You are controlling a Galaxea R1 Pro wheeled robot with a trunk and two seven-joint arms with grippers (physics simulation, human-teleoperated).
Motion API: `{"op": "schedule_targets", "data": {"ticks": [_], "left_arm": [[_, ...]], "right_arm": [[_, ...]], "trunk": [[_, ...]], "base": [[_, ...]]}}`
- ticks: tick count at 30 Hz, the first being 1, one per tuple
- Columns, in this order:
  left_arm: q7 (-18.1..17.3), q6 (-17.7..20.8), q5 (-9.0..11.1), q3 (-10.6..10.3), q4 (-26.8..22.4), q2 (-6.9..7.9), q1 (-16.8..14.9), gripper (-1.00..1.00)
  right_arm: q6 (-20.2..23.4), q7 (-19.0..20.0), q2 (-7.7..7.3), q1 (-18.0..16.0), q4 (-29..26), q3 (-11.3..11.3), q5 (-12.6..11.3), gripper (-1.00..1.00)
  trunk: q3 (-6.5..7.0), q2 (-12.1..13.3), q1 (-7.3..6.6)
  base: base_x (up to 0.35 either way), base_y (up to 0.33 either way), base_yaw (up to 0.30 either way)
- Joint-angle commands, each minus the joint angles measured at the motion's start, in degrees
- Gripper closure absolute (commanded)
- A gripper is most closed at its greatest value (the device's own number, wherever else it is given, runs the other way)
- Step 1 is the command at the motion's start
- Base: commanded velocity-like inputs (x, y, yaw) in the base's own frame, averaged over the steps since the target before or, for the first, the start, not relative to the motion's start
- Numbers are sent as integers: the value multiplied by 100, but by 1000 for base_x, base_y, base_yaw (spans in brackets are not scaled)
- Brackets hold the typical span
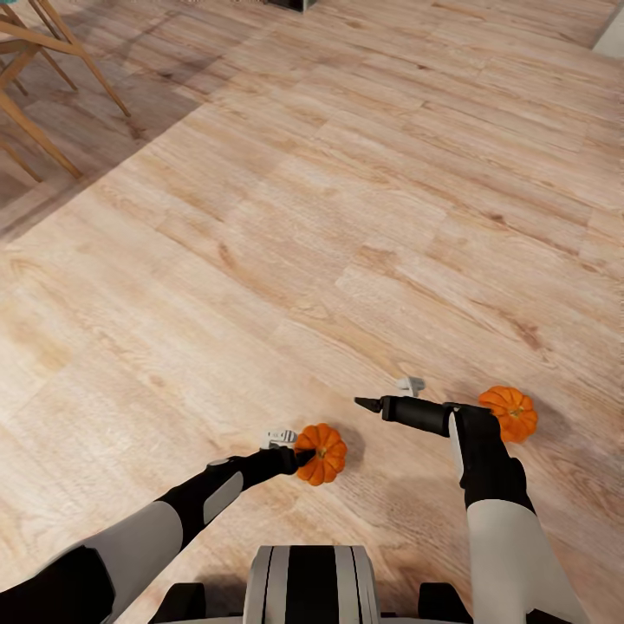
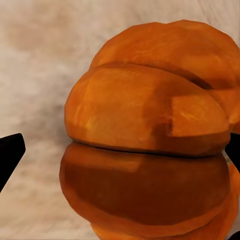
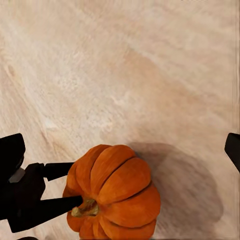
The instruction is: Place each of the two pumpkins and all three candles from the living room inside a cabinet in the living room (use any cabinet), then make sure every cabinet is closed, and position the cauldron so it is next to a table in the living room.
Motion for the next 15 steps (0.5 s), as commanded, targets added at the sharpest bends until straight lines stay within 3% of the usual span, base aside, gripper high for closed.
{"op": "schedule_targets", "data": {"ticks": [1, 15], "left_arm": [[22, 1, -28, -12, 10, 1, 2, -100], [-31, 33, -28, -12, -1, 1, 2, -100]], "right_arm": [[6, 0, 0, 0, -1, 3, 1, -100], [22, 14, 0, 0, 0, 7, 1, -100]], "trunk": [[3, 0, 1], [73, 0, 1]], "base": [[0, 0, -114], [0, 0, -155]]}}
